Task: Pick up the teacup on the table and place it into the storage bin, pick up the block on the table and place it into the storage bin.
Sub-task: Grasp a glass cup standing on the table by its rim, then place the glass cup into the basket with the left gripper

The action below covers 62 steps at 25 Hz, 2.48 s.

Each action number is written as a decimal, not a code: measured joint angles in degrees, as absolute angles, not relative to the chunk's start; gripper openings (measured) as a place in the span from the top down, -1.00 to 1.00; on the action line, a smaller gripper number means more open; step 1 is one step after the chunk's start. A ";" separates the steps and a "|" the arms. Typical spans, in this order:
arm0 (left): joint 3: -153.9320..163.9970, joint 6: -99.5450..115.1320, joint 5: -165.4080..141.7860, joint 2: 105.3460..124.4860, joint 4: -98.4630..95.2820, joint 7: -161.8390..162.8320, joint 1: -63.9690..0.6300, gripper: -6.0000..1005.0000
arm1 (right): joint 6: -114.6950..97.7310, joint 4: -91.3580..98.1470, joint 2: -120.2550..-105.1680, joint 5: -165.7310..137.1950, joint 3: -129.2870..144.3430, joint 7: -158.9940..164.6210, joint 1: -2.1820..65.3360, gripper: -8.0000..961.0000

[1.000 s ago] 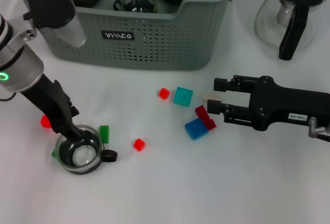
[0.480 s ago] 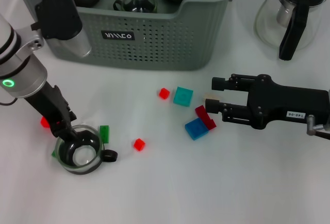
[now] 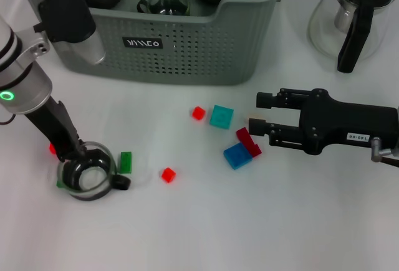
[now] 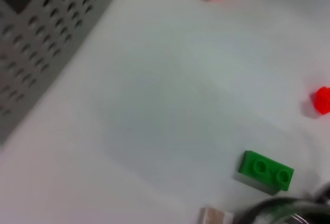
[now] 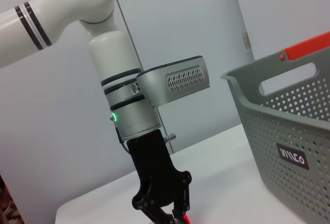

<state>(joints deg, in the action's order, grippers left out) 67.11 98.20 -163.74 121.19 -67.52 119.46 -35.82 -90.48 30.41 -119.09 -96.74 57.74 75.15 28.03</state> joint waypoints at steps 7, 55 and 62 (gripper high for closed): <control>60.55 101.54 -162.58 120.27 -67.42 117.24 -37.33 0.89 | -90.43 30.41 -119.01 -96.70 57.74 75.15 28.37 -0.34; 62.77 48.48 -163.59 116.77 -39.60 144.41 -58.72 0.89 | -89.63 30.11 -119.62 -96.75 57.79 75.15 29.59 -0.34; 61.53 48.72 -163.62 116.53 -39.66 145.64 -58.89 0.65 | -89.35 30.06 -119.62 -96.77 57.77 75.12 29.76 -0.34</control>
